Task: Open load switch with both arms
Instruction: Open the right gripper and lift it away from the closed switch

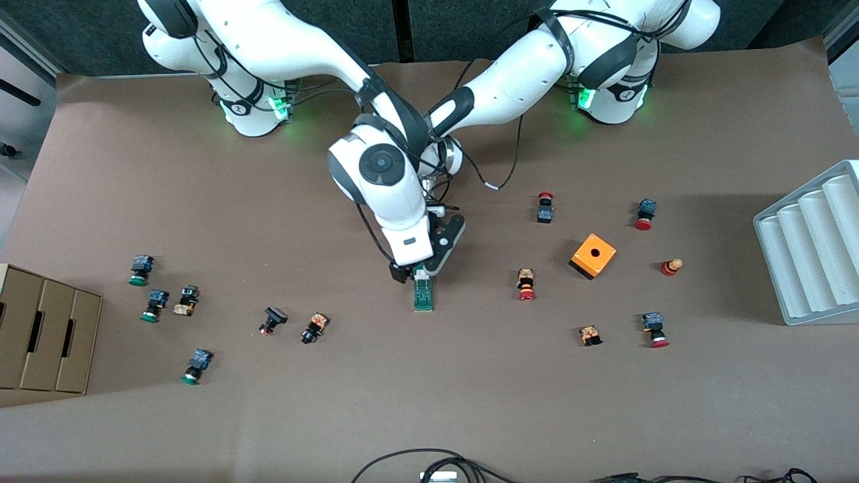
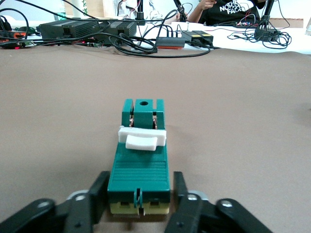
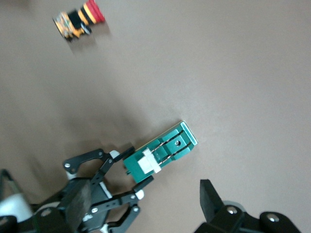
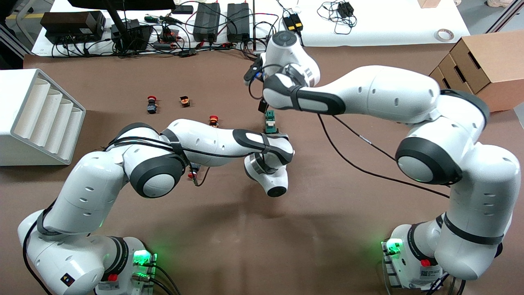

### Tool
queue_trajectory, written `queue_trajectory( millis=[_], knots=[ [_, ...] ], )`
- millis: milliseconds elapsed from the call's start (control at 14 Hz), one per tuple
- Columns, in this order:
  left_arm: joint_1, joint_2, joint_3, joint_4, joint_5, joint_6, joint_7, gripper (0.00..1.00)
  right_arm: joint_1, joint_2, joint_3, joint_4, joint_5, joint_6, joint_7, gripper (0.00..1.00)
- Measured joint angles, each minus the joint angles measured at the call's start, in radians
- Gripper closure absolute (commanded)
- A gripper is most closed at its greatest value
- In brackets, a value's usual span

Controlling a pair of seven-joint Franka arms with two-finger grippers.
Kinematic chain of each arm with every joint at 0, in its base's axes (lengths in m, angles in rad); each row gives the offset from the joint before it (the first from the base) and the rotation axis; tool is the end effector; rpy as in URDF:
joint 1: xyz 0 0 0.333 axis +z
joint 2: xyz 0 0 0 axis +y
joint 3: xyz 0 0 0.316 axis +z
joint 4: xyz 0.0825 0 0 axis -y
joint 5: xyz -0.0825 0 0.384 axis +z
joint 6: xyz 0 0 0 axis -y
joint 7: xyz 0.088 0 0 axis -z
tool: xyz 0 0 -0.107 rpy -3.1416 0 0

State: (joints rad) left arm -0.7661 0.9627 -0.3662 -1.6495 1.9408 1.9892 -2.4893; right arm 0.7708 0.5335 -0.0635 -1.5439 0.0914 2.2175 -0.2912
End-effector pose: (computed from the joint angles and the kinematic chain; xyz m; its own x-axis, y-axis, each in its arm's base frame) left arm 0.3524 -0.5608 0.0759 0.4098 0.0443 0.9111 0.0296 -0.9989 0.0353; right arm 0.5329 0.4686 0.3559 0.5678 0.8098 0.1478 0.8192 -0.5735 -0.0055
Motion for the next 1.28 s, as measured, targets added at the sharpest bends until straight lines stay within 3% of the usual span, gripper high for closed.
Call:
queue_trajectory(
  millis=[356, 713, 1069, 1283],
  knots=[
    [0.001, 0.000, 0.001, 0.007, 0.000, 0.006, 0.000, 0.00, -0.040, -0.102, -0.023, 0.005, 0.047, -0.072, 0.043, 0.00],
    [0.000, -0.003, 0.000, 0.010, -0.015, 0.014, 0.025, 0.00, -0.066, -0.191, -0.098, 0.005, 0.051, -0.144, 0.092, 0.00],
    [0.000, -0.057, -0.002, 0.039, -0.226, 0.068, 0.239, 0.00, -0.188, -0.211, -0.105, 0.005, 0.216, -0.235, 0.094, 0.00],
    [0.001, -0.109, -0.003, 0.062, -0.399, 0.087, 0.426, 0.00, -0.285, -0.225, -0.108, 0.005, 0.234, -0.296, 0.094, 0.00]
  ],
)
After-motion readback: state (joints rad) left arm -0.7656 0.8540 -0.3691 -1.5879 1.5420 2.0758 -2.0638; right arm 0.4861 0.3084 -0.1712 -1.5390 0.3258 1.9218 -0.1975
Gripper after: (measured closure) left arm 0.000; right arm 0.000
